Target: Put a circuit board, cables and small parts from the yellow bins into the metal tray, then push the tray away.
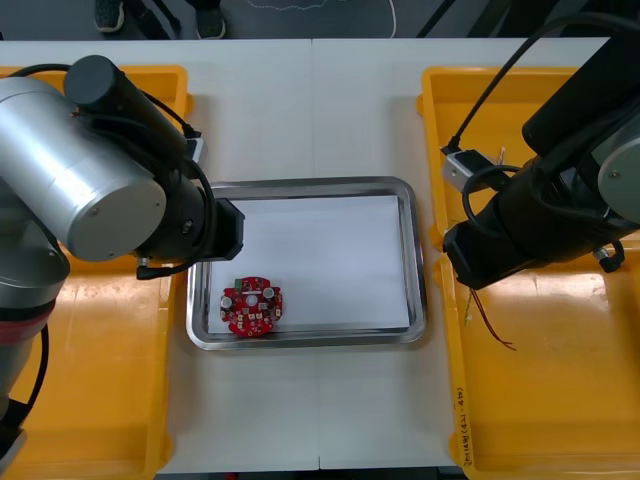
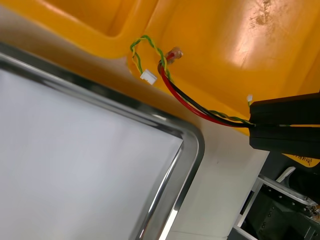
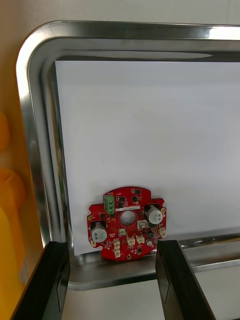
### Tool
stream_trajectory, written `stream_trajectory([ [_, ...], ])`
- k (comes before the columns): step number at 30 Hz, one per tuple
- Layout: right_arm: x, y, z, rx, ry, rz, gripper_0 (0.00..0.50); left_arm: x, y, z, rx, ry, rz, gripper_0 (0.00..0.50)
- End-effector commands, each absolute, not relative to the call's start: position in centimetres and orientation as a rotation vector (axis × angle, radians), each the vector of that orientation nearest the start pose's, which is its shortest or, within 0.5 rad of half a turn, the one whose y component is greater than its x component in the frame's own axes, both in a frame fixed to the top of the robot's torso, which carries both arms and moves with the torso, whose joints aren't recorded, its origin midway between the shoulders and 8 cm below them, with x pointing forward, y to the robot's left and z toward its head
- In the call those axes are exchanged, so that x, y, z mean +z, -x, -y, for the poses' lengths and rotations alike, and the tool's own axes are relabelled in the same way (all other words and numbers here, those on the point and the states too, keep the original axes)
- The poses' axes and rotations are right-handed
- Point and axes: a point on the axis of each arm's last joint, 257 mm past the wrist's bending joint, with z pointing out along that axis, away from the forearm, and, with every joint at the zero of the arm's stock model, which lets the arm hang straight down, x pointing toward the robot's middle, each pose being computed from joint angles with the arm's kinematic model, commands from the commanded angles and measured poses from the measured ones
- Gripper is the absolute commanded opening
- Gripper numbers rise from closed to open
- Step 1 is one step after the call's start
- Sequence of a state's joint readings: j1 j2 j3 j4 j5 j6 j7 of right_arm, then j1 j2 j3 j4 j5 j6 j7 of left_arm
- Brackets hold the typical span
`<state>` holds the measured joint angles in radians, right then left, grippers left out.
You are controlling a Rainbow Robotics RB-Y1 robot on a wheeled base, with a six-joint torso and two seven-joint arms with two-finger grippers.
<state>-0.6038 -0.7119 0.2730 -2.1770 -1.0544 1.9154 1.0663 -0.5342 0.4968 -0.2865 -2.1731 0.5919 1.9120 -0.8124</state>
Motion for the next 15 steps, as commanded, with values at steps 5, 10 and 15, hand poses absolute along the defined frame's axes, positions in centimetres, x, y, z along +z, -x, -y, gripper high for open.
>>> stream_trajectory([
  [5,-15.1,-38.4,10.3,0.186,1.023,-2.574,0.0,-12.1,-42.6,-18.8,-0.132,-0.093,-2.576,0.5],
  [10,-15.4,-38.9,8.2,0.091,1.178,-2.477,0.0,-11.0,-42.6,-21.5,-0.113,-0.056,-2.587,0.5],
  [15,-15.8,-39.2,6.4,0.006,1.334,-2.376,0.0,-10.0,-43.3,-24.4,-0.082,0.006,-2.59,0.5],
])
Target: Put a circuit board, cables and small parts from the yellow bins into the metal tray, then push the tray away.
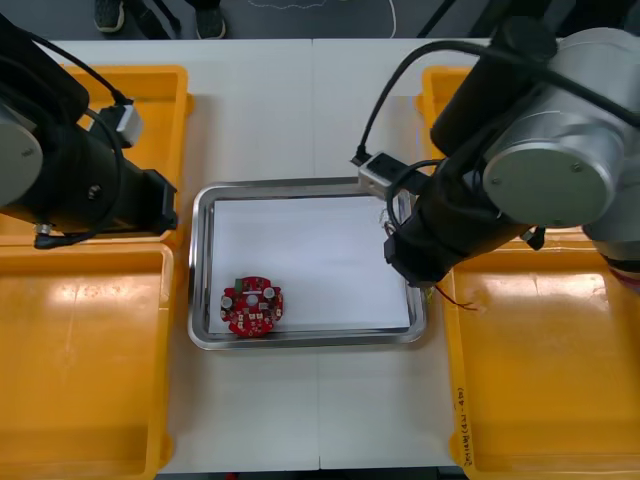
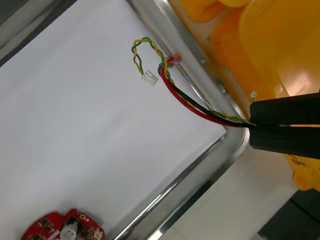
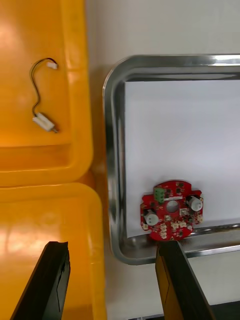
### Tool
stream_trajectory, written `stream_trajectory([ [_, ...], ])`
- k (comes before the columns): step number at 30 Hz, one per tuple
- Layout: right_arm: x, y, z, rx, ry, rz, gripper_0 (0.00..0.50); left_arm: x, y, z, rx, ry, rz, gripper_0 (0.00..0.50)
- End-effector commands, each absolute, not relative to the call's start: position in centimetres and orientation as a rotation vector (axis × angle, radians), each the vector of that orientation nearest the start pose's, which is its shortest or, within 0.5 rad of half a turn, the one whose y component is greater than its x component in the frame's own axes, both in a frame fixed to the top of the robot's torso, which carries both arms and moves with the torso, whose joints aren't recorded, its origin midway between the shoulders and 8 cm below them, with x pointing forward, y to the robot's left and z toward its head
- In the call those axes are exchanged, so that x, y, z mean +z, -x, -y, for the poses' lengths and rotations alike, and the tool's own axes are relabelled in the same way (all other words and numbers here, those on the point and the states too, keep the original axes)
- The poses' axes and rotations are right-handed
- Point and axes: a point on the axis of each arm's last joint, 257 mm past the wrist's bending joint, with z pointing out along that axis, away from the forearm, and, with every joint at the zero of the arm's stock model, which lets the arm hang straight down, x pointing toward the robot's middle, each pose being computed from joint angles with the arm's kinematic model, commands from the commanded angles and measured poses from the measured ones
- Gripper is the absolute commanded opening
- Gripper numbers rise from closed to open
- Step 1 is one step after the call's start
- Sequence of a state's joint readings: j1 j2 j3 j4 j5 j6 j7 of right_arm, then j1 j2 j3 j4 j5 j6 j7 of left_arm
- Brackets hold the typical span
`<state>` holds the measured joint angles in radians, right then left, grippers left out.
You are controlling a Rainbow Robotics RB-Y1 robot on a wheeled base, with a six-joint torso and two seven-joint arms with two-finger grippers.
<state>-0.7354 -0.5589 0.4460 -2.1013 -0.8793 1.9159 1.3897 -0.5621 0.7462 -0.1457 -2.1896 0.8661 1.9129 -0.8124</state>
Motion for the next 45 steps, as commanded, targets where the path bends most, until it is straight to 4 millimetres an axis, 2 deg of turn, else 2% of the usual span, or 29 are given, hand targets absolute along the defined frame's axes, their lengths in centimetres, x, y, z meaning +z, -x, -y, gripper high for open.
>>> stream_trajectory([
  [1,-16.0,-39.2,6.0,-0.004,1.365,-2.361,0.0,-9.9,-43.4,-25.1,-0.076,0.027,-2.591,0.5],
  [6,-16.9,-39.4,4.8,-0.069,1.503,-2.279,0.0,-9.4,-44.4,-28.4,-0.034,0.066,-2.607,0.5],
  [11,-17.8,-40.0,3.9,-0.152,1.626,-2.186,0.0,-9.8,-45.3,-31.5,0.008,0.081,-2.647,0.5],
  [17,-19.0,-40.7,2.1,-0.172,1.715,-2.103,0.0,-10.6,-46.0,-34.2,0.034,0.083,-2.699,0.5],
  [24,-20.3,-41.5,0.0,-0.204,1.798,-2.009,0.0,-10.1,-47.4,-36.3,0.036,0.053,-2.7,0.5],
  [28,-21.9,-41.6,-0.9,-0.234,1.85,-1.968,0.0,-9.9,-48.5,-37.6,0.044,0.052,-2.693,0.5],
  [38,-24.9,-42.0,-0.2,-0.321,1.925,-1.972,0.0,-10.8,-51.2,-39.9,0.046,0.047,-2.695,0.5],
  [45,-26.4,-42.2,-0.4,-0.35,1.959,-1.942,0.0,-13.0,-52.9,-40.5,0.057,0.067,-2.7,0.5],
])
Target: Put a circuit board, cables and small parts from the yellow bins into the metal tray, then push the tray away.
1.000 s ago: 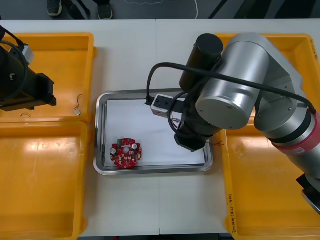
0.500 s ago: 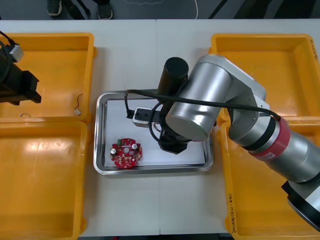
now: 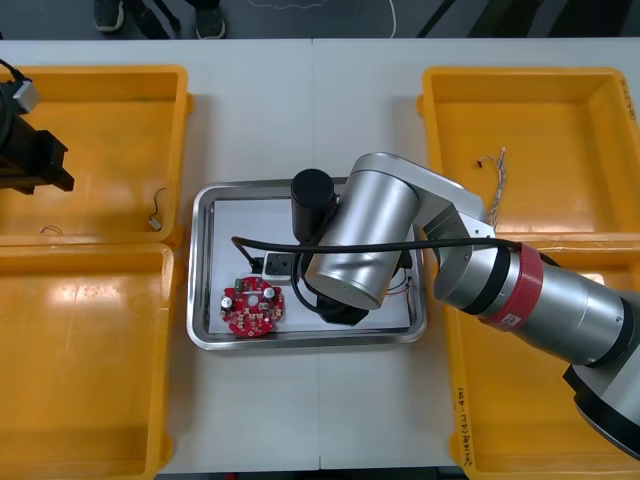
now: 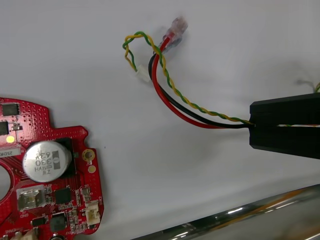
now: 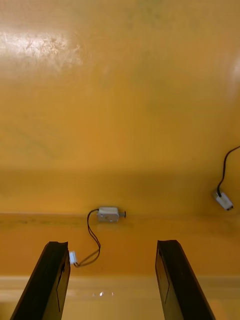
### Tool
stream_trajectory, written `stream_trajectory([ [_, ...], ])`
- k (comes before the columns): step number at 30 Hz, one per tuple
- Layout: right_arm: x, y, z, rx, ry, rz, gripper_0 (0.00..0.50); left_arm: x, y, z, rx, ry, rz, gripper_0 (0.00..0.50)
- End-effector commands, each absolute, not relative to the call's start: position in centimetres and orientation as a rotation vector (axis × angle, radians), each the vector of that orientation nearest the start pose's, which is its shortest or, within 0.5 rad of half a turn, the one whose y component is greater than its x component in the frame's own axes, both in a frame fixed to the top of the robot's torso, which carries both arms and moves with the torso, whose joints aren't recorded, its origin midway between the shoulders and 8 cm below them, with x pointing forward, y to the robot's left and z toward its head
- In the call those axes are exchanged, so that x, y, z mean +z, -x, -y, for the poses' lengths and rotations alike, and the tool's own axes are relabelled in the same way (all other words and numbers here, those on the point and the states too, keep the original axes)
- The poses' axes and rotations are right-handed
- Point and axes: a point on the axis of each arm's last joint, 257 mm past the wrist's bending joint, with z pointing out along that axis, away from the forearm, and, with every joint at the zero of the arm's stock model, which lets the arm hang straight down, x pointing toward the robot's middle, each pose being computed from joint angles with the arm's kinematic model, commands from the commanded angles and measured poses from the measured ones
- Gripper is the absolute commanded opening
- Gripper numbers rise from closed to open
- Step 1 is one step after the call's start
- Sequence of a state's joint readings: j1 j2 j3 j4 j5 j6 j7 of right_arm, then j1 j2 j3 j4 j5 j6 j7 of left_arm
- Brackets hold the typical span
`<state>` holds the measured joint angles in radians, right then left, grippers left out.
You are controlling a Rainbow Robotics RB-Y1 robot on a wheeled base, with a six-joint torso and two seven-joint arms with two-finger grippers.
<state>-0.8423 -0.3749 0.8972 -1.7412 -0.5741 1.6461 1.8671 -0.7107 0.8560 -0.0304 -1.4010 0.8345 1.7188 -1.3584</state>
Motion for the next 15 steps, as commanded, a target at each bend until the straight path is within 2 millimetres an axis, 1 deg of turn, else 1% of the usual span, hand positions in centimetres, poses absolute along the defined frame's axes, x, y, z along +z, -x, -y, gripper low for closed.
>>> stream_trajectory([
  [1,-26.4,-42.2,-0.3,-0.353,1.96,-1.941,0.0,-13.2,-53.0,-40.6,0.058,0.071,-2.702,0.5],
  [5,-26.6,-42.0,-0.1,-0.342,1.973,-1.952,0.0,-14.6,-53.4,-40.9,0.063,0.085,-2.717,0.5],
  [7,-26.8,-42.0,0.2,-0.341,1.977,-1.956,0.06,-15.1,-53.3,-41.1,0.065,0.093,-2.727,0.5],
  [9,-26.9,-42.0,0.2,-0.331,1.977,-1.953,0.183,-15.7,-53.1,-41.2,0.067,0.098,-2.744,0.5],
  [10,-26.9,-42.0,0.2,-0.329,1.977,-1.953,0.215,-15.8,-53.0,-41.2,0.065,0.103,-2.746,0.5],
  [12,-26.9,-42.0,0.2,-0.32,1.972,-1.954,0.336,-16.3,-52.8,-41.3,0.072,0.106,-2.76,0.5],
  [13,-27.0,-42.0,0.2,-0.318,1.972,-1.957,0.354,-16.4,-52.8,-41.4,0.073,0.108,-2.763,0.5],
  [15,-26.9,-42.2,0.6,-0.327,1.968,-1.962,0.408,-16.9,-52.5,-41.5,0.075,0.117,-2.78,0.5],
])
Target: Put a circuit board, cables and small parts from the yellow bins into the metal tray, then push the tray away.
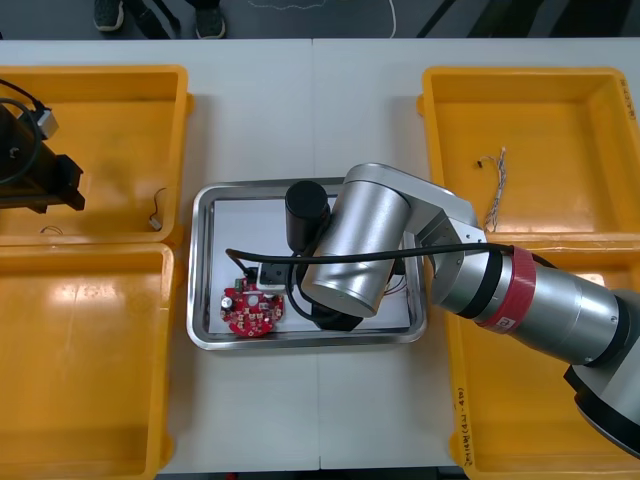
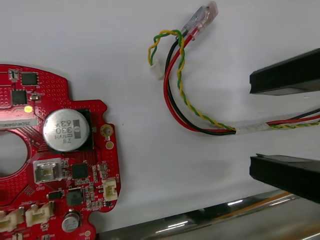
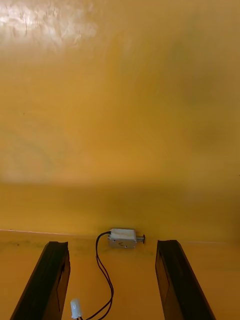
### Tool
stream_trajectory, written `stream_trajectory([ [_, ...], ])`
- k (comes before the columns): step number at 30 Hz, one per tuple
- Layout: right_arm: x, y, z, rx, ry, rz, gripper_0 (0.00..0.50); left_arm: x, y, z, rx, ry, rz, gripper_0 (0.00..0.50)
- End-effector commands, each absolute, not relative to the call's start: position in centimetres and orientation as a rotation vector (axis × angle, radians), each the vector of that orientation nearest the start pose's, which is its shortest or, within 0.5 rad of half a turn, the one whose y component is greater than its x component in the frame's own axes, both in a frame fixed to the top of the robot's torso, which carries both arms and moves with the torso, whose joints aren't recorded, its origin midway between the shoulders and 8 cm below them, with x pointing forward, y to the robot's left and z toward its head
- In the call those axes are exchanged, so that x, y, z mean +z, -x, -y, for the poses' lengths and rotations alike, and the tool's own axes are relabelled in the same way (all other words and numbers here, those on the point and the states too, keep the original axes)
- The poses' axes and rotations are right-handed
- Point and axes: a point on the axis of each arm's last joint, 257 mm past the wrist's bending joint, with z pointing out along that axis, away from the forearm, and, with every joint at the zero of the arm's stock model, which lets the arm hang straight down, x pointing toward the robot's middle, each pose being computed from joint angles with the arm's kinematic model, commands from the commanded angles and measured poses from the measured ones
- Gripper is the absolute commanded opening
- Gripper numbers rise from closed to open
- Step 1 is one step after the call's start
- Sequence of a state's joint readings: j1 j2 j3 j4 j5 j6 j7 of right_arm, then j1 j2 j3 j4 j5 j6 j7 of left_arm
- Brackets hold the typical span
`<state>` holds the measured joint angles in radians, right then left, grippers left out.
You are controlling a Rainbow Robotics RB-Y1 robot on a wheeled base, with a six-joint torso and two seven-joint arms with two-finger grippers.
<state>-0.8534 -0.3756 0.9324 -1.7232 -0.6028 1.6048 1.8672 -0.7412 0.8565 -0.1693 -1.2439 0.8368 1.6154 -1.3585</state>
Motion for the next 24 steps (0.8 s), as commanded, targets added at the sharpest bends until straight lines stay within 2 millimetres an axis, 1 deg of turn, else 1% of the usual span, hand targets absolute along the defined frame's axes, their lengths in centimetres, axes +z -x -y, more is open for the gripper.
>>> stream_trajectory([
  [1,-26.8,-42.3,0.7,-0.33,1.968,-1.959,0.426,-17.2,-52.3,-41.6,0.073,0.125,-2.789,0.5],
  [4,-25.9,-42.7,1.1,-0.351,1.964,-1.941,0.454,-17.8,-51.9,-41.6,0.072,0.134,-2.809,0.5],
  [8,-24.3,-43.0,1.4,-0.351,1.949,-1.915,0.455,-18.1,-51.6,-41.6,0.068,0.146,-2.826,0.5],
  [13,-20.6,-44.1,2.8,-0.305,1.897,-1.92,0.456,-18.3,-50.9,-41.9,0.076,0.161,-2.849,0.5],
  [14,-20.3,-44.2,2.9,-0.296,1.89,-1.925,0.456,-18.4,-50.8,-41.9,0.077,0.166,-2.855,0.5],
  [16,-19.0,-44.6,3.7,-0.251,1.849,-1.966,0.454,-18.5,-50.5,-41.8,0.076,0.166,-2.868,0.5],
  [17,-19.0,-44.6,3.7,-0.251,1.849,-1.966,0.454,-18.5,-50.5,-41.8,0.076,0.166,-2.868,0.5],
  [18,-17.9,-44.9,4.3,-0.221,1.82,-1.987,0.455,-18.5,-50.3,-41.9,0.078,0.175,-2.874,0.5],
  [19,-17.2,-45.1,4.8,-0.205,1.801,-2.004,0.456,-18.6,-50.1,-41.9,0.079,0.177,-2.88,0.5],
  [21,-16.1,-45.7,5.7,-0.219,1.777,-2.019,0.454,-18.6,-50.0,-41.9,0.081,0.18,-2.886,0.5],
  [22,-16.1,-45.7,5.7,-0.219,1.777,-2.019,0.454,-18.6,-50.0,-41.9,0.081,0.18,-2.886,0.5],
  [23,-15.0,-46.2,6.6,-0.251,1.762,-2.027,0.456,-18.6,-49.9,-41.9,0.081,0.185,-2.89,0.5],
  [24,-14.4,-46.5,7.0,-0.264,1.749,-2.036,0.456,-18.7,-49.7,-42.0,0.082,0.187,-2.894,0.5],
])
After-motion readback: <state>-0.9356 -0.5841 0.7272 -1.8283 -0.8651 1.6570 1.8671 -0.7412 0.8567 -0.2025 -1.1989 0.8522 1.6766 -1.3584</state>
